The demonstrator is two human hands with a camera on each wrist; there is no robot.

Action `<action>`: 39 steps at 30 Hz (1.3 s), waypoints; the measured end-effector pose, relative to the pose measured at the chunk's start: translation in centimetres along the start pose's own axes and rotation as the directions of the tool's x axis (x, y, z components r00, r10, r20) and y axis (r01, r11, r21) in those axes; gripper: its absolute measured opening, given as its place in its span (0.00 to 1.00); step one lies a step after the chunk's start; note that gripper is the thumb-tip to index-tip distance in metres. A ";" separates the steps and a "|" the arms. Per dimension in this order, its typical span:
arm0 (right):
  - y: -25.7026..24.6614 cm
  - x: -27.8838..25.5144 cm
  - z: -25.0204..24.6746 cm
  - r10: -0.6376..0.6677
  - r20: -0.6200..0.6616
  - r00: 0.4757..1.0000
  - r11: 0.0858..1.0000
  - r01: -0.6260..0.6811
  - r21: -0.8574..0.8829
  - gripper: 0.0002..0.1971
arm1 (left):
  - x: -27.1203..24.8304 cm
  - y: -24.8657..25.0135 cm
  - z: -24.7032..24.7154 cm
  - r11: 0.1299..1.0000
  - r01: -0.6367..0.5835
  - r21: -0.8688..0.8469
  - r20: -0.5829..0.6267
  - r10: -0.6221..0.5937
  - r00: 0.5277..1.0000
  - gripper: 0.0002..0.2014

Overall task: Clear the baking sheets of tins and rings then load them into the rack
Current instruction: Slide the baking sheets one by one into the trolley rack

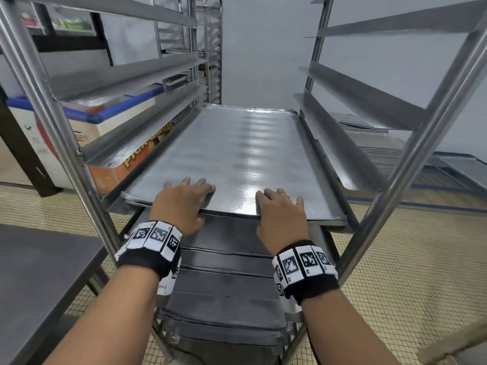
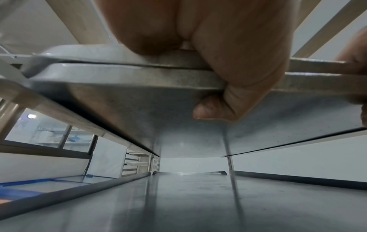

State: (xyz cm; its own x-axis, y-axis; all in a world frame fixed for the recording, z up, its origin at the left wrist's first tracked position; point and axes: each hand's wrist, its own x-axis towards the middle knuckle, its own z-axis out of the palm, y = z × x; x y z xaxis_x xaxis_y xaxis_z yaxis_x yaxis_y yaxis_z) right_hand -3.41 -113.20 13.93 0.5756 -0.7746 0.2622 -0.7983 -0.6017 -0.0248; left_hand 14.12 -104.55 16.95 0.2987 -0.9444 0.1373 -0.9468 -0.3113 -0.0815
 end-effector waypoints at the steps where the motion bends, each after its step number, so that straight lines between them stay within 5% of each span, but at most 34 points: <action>1: -0.1 -0.1 0.0 -0.016 -0.012 1.000 1.000 0.016 0.002 0.19 | 0.1 -0.3 0.2 1.000 -0.007 -0.029 -0.007 0.007 1.000 0.33; 5: -0.1 -1.1 -0.7 -0.075 -0.071 0.995 0.988 0.084 0.129 0.14 | 0.2 -1.9 0.9 0.966 -0.089 -0.241 -0.020 0.087 0.996 0.36; 10: 0.5 -3.5 -2.1 0.025 -0.121 0.992 0.935 0.020 0.354 0.27 | -1.6 -3.4 0.7 0.880 -0.075 -0.469 -0.110 0.026 0.994 0.33; 14: 1.9 -5.2 -3.1 0.153 -0.250 0.956 0.896 -0.028 0.443 0.21 | -3.5 -4.7 -0.3 0.844 -0.045 -0.534 -0.304 -0.142 0.942 0.15; 18: 3.7 -6.3 -5.2 0.405 -0.490 0.772 0.829 -0.084 0.553 0.15 | -4.7 -7.4 -1.6 0.789 -0.009 -0.615 -0.548 -0.419 0.724 0.12; 22: 5.9 -6.3 -7.5 0.629 -0.562 0.536 0.747 -0.220 0.627 0.28 | -4.5 -10.8 -2.4 0.551 0.159 -0.819 -0.449 -0.789 0.419 0.30; 23: 6.4 -6.1 -8.0 0.666 -0.549 0.505 0.722 -0.252 0.644 0.32 | -4.3 -11.6 -2.8 0.519 0.175 -0.837 -0.429 -0.819 0.380 0.31; 27: 7.6 -4.6 -9.5 0.723 -0.495 0.482 0.668 -0.307 0.678 0.29 | -3.1 -13.6 -4.6 0.552 0.193 -0.811 -0.395 -0.761 0.515 0.21; 31: 9.2 -3.3 -9.9 0.700 -0.515 0.494 0.675 -0.225 0.702 0.18 | -1.5 -14.5 -4.9 0.563 0.146 -0.814 -0.412 -0.735 0.538 0.22; 35: 10.5 -2.4 -9.3 0.705 -0.498 0.505 0.653 -0.190 0.733 0.15 | -0.1 -14.3 -4.2 0.506 0.071 -0.859 -0.414 -0.771 0.484 0.17; 39: 10.8 -1.5 -8.5 0.715 -0.538 0.447 0.656 -0.163 0.737 0.15 | 0.9 -14.3 -3.0 0.490 -0.015 -0.871 -0.448 -0.783 0.432 0.17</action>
State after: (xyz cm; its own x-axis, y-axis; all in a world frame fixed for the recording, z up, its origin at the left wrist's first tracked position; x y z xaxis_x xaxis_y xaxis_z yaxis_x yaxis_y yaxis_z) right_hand -14.45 -116.87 21.46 -0.4089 -0.6715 0.6179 -0.4872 -0.4120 -0.7700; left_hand 27.60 -100.65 21.16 0.8168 -0.1165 0.5651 -0.5728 -0.0466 0.8184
